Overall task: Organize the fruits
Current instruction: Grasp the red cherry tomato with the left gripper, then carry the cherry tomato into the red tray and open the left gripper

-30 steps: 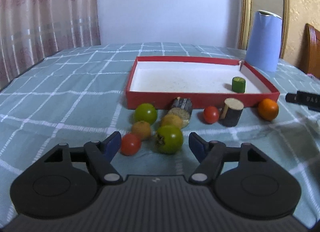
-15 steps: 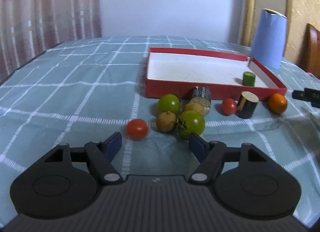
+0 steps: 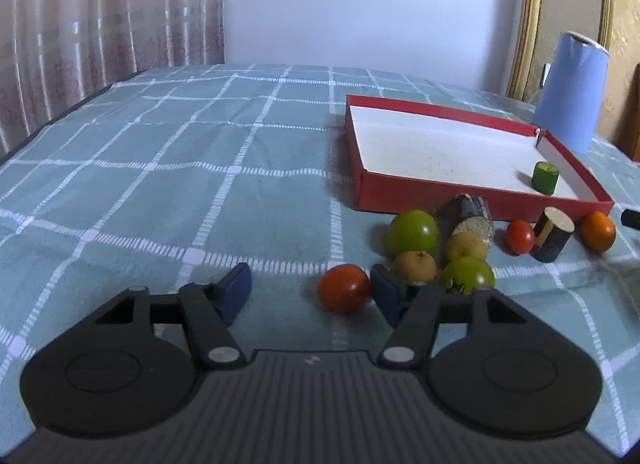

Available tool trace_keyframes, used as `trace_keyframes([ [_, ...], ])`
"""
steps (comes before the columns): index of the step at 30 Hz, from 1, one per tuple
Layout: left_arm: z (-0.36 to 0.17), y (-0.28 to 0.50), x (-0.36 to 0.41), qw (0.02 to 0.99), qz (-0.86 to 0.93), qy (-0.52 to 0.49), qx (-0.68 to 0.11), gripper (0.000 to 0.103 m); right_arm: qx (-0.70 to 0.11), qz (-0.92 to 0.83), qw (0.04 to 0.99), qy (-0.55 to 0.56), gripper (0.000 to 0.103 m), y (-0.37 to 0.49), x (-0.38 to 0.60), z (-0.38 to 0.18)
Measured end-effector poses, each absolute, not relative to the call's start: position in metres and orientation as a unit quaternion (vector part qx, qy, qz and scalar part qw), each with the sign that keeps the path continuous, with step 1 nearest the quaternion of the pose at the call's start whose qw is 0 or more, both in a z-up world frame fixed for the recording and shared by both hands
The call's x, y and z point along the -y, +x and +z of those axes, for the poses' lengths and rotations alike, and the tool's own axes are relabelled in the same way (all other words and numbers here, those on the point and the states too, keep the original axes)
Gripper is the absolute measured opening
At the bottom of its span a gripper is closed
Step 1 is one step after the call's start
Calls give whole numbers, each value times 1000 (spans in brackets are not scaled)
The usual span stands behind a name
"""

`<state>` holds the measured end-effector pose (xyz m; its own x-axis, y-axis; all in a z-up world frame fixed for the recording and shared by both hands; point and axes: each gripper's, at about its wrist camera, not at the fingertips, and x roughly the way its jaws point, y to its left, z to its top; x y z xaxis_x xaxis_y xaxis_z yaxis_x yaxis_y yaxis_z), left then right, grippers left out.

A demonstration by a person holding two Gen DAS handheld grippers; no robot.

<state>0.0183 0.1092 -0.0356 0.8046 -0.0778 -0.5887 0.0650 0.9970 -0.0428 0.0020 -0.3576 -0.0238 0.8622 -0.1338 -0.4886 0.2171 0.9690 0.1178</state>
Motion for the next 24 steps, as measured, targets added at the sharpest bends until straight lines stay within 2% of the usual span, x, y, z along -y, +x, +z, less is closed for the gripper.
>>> trace_keyframes([
  [3,-35,17,-109,949,-43,-27,-312,41,-247,-91,961,84,87,2,357,-24],
  [5,-34,17,-106,947,-50,-38,-316,25,-248,-91,961,83,87,3,357,-24],
  [10,-38,12,-86,954,-26,5,-300,25,-246,-89,962,80,87,4,356,-24],
  [17,-37,12,-88,954,-23,-9,-299,25,-246,-74,963,79,87,1,356,-24],
  [24,-39,11,-87,955,-21,-4,-295,25,-294,-53,953,54,87,4,354,-28],
])
